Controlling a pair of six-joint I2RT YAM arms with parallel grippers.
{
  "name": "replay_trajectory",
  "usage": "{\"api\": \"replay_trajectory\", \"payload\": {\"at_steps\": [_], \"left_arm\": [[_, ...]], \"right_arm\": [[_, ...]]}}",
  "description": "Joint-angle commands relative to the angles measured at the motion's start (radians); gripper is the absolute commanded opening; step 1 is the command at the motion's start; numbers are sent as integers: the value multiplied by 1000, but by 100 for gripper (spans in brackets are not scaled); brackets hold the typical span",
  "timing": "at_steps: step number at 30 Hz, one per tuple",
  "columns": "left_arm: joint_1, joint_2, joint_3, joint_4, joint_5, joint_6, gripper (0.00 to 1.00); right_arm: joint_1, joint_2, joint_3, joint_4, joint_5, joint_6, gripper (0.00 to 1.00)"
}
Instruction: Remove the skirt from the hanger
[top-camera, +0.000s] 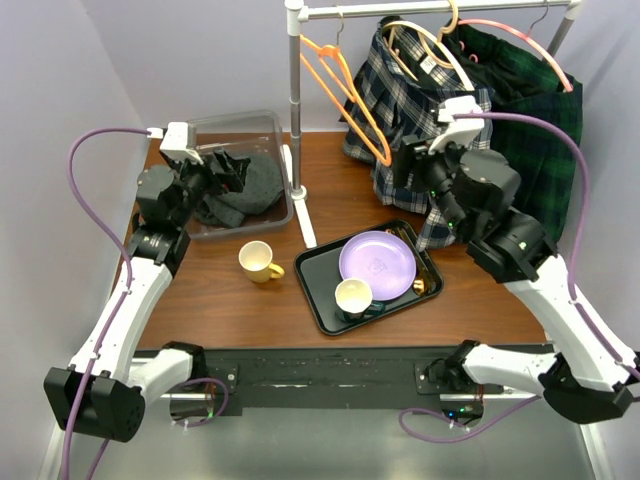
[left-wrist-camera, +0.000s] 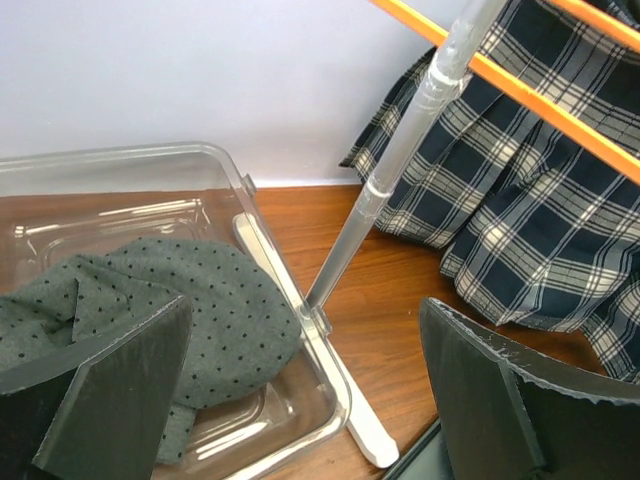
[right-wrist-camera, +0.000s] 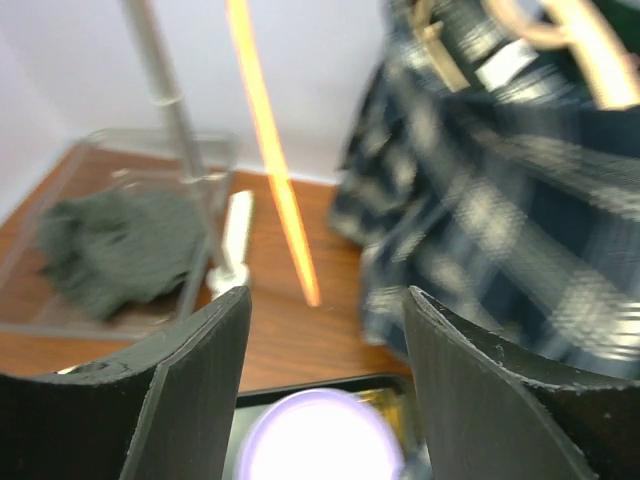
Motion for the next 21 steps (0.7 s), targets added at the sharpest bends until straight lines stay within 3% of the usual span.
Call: {"api": "replay_trajectory", "payload": {"at_steps": [1, 6, 10, 17, 21], "left_arm": [[0, 6, -9, 48, -11, 0, 100], [0, 9, -10, 51, -4, -3, 100], [0, 9, -12, 54, -2, -5, 100], [0, 18, -10, 56, 10, -8, 100], [0, 13, -10, 54, 10, -6, 100]], "right_arm": [[-2, 43, 91, -25, 183, -166, 65], [-57, 127, 219, -42, 232, -267, 66], [-259, 206, 369, -143, 55, -203, 68], [-433, 427, 692, -313, -123, -197, 65], [-500, 494, 750, -353, -258, -240, 64]]}}
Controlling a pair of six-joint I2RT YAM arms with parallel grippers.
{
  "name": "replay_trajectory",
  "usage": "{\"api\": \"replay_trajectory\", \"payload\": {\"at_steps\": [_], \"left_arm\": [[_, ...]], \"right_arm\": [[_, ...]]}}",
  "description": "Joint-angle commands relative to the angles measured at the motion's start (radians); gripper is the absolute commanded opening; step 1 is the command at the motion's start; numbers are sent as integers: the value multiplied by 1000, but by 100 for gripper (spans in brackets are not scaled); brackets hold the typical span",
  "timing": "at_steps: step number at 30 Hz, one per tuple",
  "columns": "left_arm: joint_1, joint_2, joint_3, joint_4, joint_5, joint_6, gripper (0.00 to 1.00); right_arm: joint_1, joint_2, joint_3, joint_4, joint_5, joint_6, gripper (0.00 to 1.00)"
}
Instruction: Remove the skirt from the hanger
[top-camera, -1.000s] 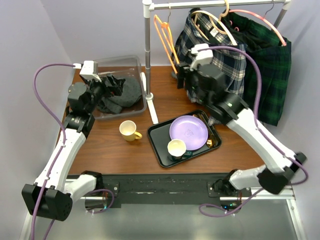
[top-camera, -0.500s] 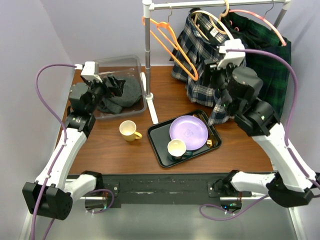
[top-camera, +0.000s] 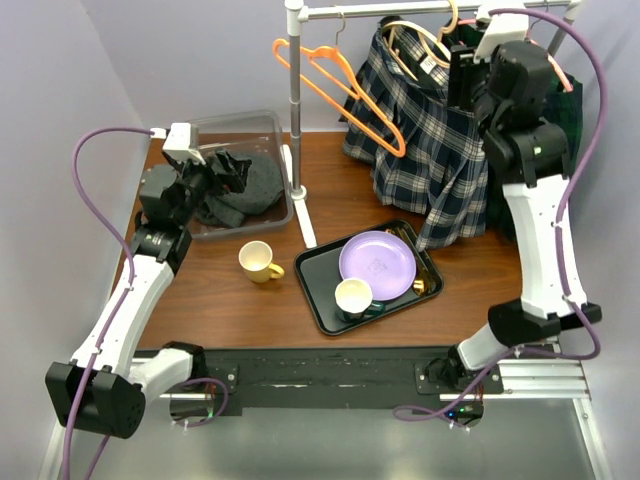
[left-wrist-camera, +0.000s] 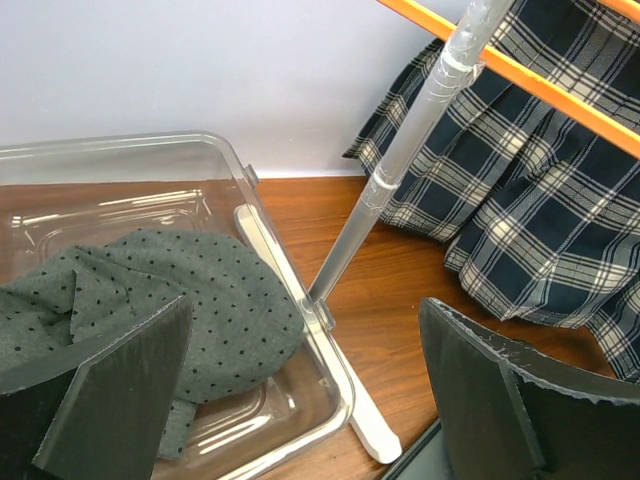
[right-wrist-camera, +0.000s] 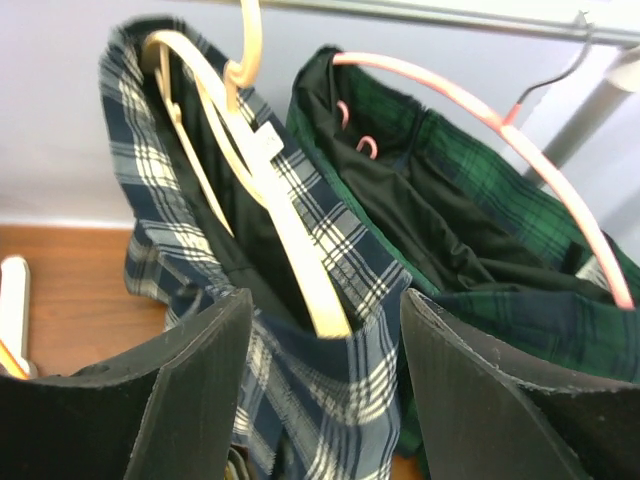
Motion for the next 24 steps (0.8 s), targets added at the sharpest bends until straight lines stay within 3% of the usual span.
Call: {"api": "replay_trajectory", "payload": {"at_steps": [1, 7, 14, 24], "left_arm": [[0, -5, -4, 51, 11, -6, 100], [0, 1, -2, 52, 19, -3, 100], [0, 4, 0, 49, 13, 2, 100], [0, 4, 0, 48, 5, 8, 100]], "right_arm": [[-73, 65, 103, -102, -224, -41, 65], [-168, 161, 225, -126, -358, -8, 68], [-191, 216, 218, -123, -485, 11, 67], [-193, 228, 189, -56, -517, 37, 53]]}}
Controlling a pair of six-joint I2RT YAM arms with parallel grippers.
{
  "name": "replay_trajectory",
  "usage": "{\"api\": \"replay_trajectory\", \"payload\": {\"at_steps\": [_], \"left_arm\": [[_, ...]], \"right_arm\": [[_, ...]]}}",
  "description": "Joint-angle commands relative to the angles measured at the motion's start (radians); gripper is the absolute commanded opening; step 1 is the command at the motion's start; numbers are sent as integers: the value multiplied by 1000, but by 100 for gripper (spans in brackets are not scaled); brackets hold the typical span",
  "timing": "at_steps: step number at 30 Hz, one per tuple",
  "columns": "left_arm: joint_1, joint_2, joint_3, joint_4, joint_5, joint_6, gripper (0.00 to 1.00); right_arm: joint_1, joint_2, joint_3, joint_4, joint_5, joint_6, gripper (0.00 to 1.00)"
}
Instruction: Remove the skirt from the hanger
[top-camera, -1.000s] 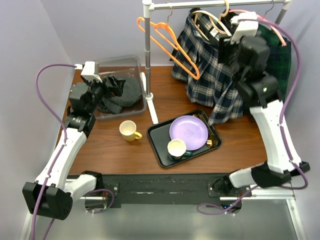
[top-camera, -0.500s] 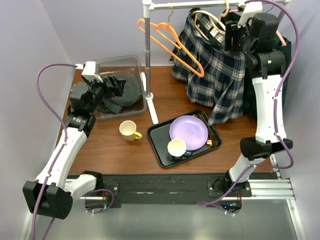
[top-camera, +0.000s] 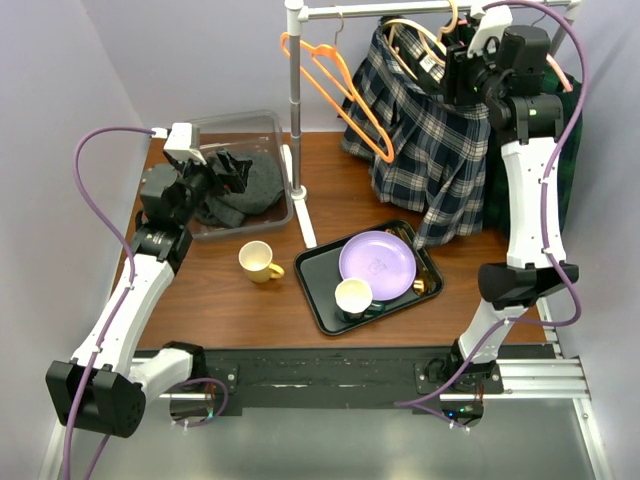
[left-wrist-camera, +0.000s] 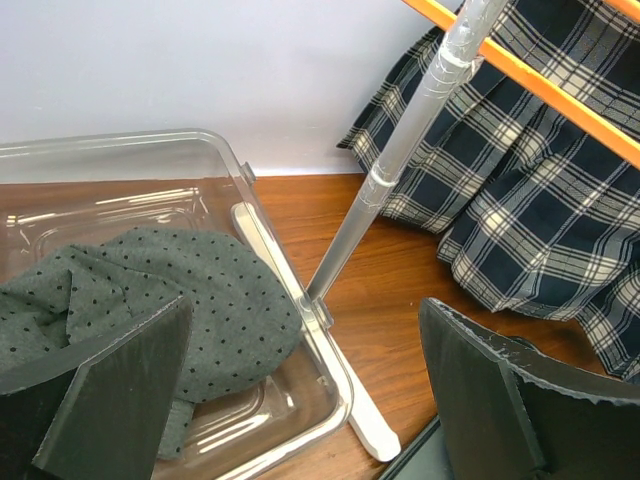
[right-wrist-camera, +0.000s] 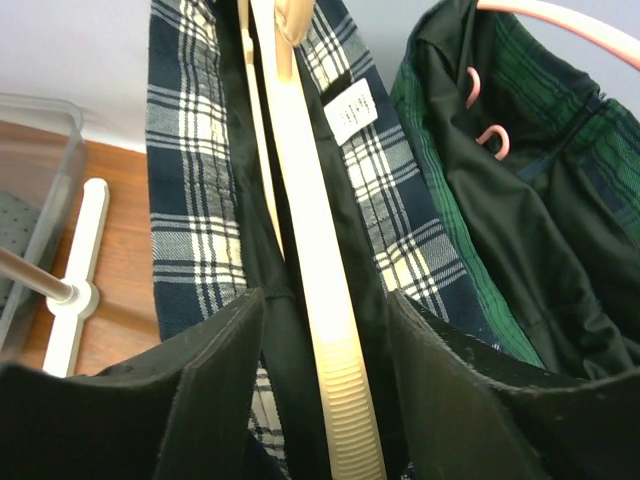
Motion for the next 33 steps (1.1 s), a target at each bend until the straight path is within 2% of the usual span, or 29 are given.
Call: {"api": "replay_trajectory", "payload": {"at_steps": [1, 6, 11, 14, 15, 17, 19, 24, 33], "left_arm": [[0, -1, 0, 48, -2, 7, 100], [0, -3, 1, 45, -5, 7, 100], [0, -4, 1, 45, -8, 9, 100], [0, -7, 3, 45, -8, 9, 100], [0, -7, 1, 45, -8, 9, 100], [0, -7, 1, 45, -8, 9, 100], [0, -7, 1, 45, -8, 9, 100], [0, -6, 1, 45, -8, 9, 100], [0, -3, 0, 45, -10, 9, 100]], "right_arm": [[-1, -16, -9, 75, -35, 30, 51], [-1, -31, -66, 131, -52, 59, 42], [-1, -6, -63, 127, -42, 74, 40], [-1, -3, -64, 133, -47, 79, 33], [-1, -3, -60, 133, -49, 80, 27], [-1, -9, -50, 134, -47, 86, 22], [1, -23, -63, 160, -42, 93, 0], [1, -81, -125, 260, -55, 123, 0], [-1, -106, -81, 299, -41, 156, 0]]}}
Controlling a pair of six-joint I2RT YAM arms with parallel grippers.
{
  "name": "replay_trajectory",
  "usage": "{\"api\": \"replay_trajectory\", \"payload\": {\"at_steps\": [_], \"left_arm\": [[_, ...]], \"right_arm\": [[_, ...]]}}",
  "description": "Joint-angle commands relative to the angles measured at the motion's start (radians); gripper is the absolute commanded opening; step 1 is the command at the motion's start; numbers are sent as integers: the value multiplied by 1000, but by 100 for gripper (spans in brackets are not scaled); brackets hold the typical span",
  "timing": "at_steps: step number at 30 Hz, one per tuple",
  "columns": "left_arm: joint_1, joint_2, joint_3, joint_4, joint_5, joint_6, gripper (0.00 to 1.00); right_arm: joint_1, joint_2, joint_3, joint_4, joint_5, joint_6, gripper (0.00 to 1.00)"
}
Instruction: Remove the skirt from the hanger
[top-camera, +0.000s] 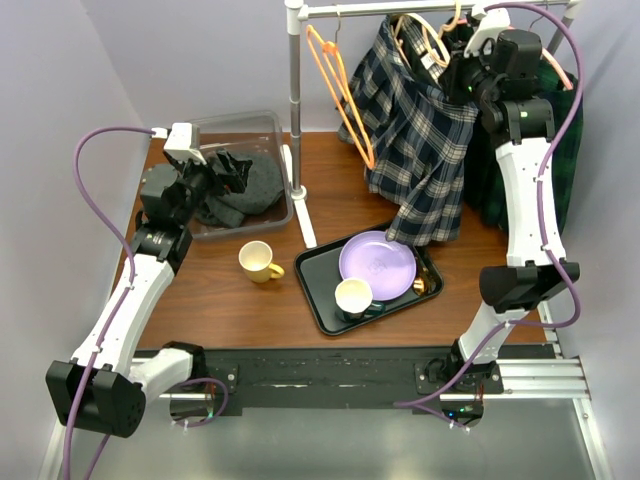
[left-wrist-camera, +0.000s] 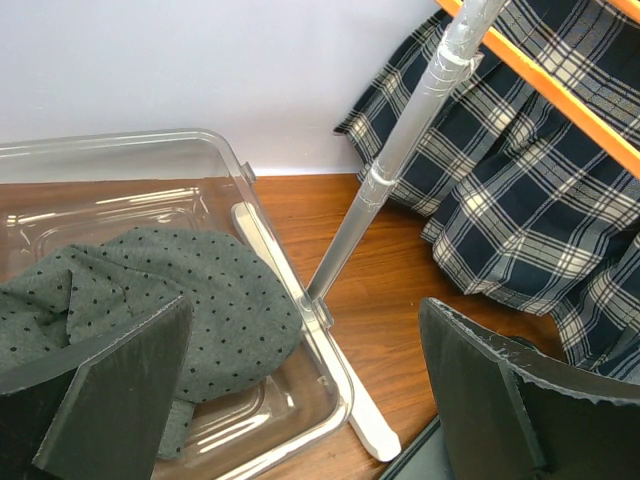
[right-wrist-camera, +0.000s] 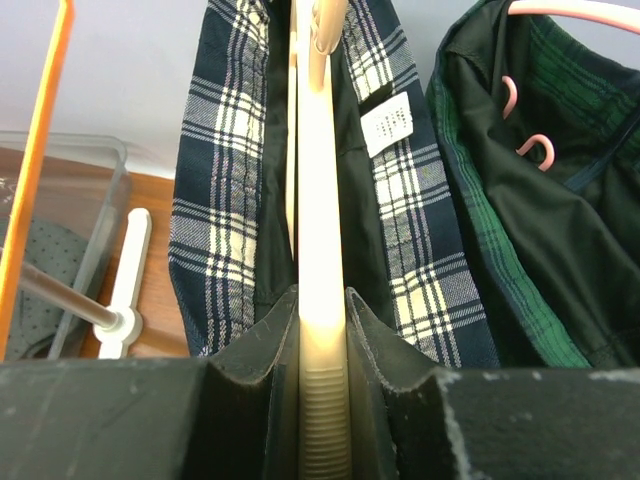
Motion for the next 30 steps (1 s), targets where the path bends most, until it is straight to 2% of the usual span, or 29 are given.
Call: {"api": "replay_trajectory", "payload": {"at_steps": [1, 17, 30], "left_arm": [[0, -4, 0, 45, -9, 8, 100], [0, -1, 1, 45, -9, 8, 100], [0, -4, 1, 43, -11, 10, 100]], "right_arm": [[-1, -82, 47, 154, 6, 50, 0], [-1, -89, 90, 225, 23, 41, 0], [-1, -161, 67, 134, 69, 43, 0]]}}
